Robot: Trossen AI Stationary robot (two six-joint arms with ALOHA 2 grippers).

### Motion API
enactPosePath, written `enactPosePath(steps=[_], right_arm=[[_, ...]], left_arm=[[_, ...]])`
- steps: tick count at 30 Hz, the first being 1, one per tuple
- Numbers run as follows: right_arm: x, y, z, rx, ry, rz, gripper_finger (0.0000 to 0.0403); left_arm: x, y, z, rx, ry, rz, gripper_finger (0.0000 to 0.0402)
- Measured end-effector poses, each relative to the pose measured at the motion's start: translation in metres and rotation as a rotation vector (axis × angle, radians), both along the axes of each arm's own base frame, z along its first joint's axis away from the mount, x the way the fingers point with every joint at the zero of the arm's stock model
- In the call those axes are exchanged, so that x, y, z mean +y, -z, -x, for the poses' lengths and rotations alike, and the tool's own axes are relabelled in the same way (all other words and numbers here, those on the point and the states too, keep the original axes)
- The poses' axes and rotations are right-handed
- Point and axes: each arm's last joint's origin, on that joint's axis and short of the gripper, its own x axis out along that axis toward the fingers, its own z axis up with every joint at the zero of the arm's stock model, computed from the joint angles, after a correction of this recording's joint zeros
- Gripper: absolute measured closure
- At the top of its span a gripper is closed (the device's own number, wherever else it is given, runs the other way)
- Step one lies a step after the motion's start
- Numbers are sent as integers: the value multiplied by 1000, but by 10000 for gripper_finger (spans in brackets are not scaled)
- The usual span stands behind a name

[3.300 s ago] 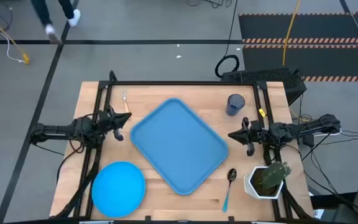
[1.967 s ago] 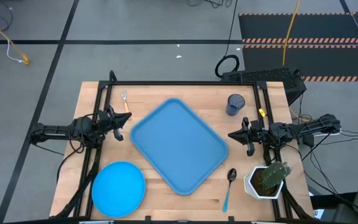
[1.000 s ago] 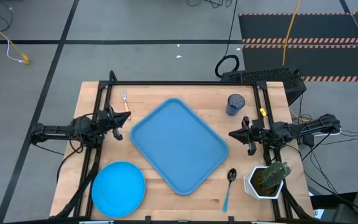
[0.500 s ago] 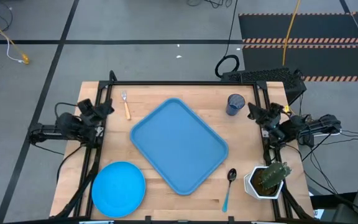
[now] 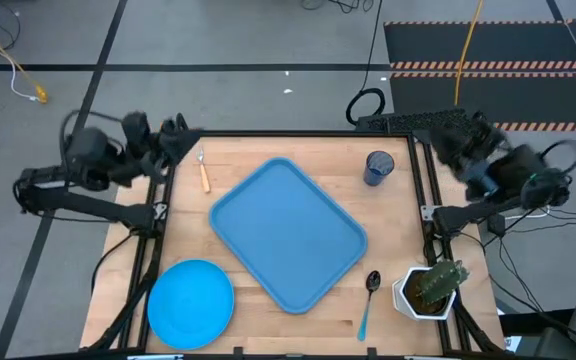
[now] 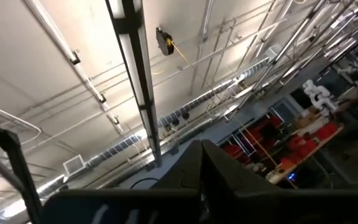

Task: Pick and place plate/cup/fork/spoon on tray
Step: Prepare the blue tray

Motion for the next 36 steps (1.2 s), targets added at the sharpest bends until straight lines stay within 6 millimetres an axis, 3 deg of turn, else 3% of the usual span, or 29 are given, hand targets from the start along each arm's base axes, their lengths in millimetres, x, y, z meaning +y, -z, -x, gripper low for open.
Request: enactPosePath(steps=[5,9,17,23,26,31,34,36], right_arm=[[1,-75,-25,36,22,19,403],[8,-103,-47,126,-58,105,403],[23,-96,-67,136,-446,156,403],[26,-80,-75,159,-521,169,403],[28,-71,-82,194,-526,167,403],[27,-69,-79,184,-522,169,403],[25,-67,-80,202,-473,199,403],[22,-64,-83,224,-411,199,403]], left_arm=[[0,-42,-32,-80,-6,-12,392],[0,-54,-52,-92,3,5,392],[-1,-41,-84,-41,26,51,392],[-3,-31,-105,-7,65,50,391],[-5,-30,-102,177,42,55,391],[-1,-23,-87,680,1,43,372],[8,-10,-78,983,-42,28,341],[18,9,-67,1242,-78,51,314]])
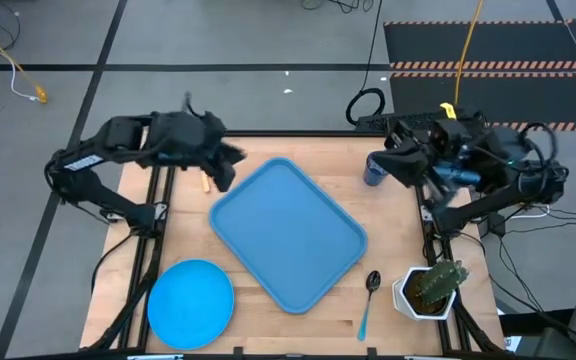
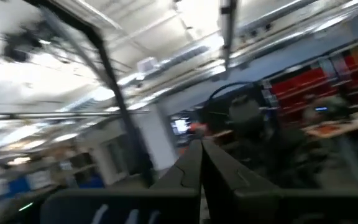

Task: Pick and place plate/cup/fork/spoon on tray
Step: Prepare the blue tray

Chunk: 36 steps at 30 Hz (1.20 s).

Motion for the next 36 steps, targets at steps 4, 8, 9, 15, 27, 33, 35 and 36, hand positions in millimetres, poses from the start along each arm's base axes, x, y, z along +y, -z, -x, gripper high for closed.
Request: enactPosePath(steps=[4,8,9,15,27,33,35,36], right_arm=[[-6,3,-4,5,89,6,403],[-11,12,-11,37,117,-26,401],[-11,15,-14,48,114,-40,399],[-11,35,-26,109,83,-134,376],[-11,47,-32,141,86,-221,310],[-11,47,-32,141,86,-225,289],[-11,47,-32,142,83,-233,285],[-11,47,-32,142,83,-234,284]], left_arm=[[20,39,0,343,-110,62,260],[38,74,-13,399,-92,148,224],[42,85,-16,412,-78,153,219],[72,156,-33,561,-42,200,203],[104,257,-52,768,-68,329,195],[105,262,-58,734,-87,346,195],[108,260,-59,702,-109,338,195],[109,259,-59,681,-122,336,195]])
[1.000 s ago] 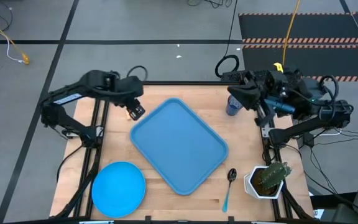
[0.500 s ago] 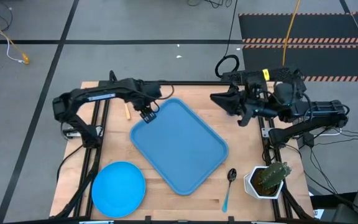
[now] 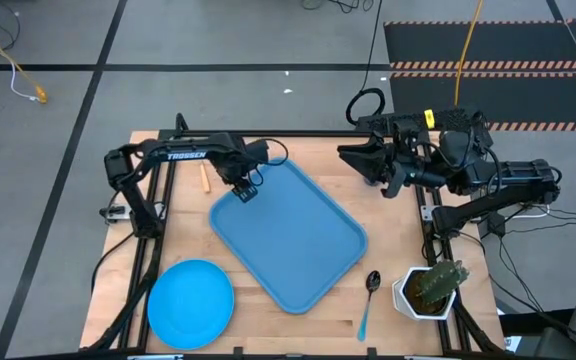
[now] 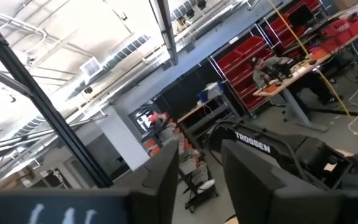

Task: Pick and place plate/cup/fork/spoon on tray
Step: Prepare the blue tray

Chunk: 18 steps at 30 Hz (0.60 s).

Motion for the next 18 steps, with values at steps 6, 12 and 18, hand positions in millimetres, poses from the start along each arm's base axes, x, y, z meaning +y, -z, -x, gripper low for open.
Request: enactPosePath(steps=[6,12,18], right_arm=[[-1,0,0,0,28,-15,282],[-1,0,0,-3,40,-41,282],[-1,0,0,-3,40,-41,282]], left_arm=[[4,6,-8,-59,-61,-17,194],[7,10,-10,-53,-62,-23,193],[12,31,-15,-4,-69,0,172]])
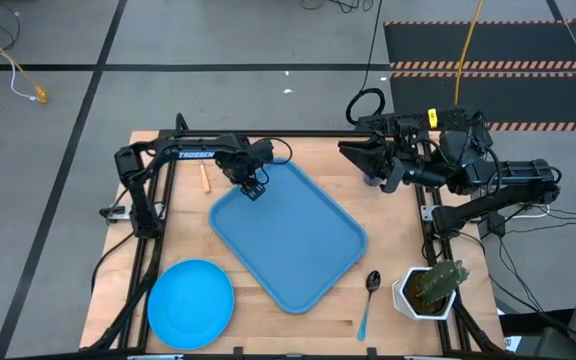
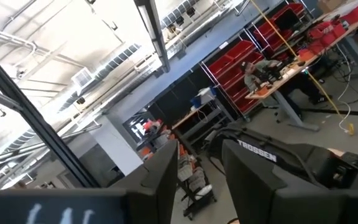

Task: Pick and place plate/cup/fork/spoon on tray
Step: Prepare the blue tray

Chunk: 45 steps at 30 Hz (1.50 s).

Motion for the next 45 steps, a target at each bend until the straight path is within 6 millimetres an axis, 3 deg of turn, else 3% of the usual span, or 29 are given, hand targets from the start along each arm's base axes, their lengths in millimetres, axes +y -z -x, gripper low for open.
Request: enactPosePath(steps=[8,13,16,23,28,45], right_arm=[[0,1,0,-2,-16,-48,282],[0,1,0,-1,-19,-47,282],[1,1,0,-1,-24,-45,282],[3,1,0,3,-88,-3,282],[3,1,-1,4,-105,8,282],[5,4,7,68,-188,48,282]], left_arm=[[2,24,-4,69,32,37,148],[2,29,-6,63,33,70,156],[2,29,-6,69,13,79,186],[6,29,-1,82,-43,86,297],[5,28,1,84,-73,125,337],[-4,28,8,155,-259,247,331]])
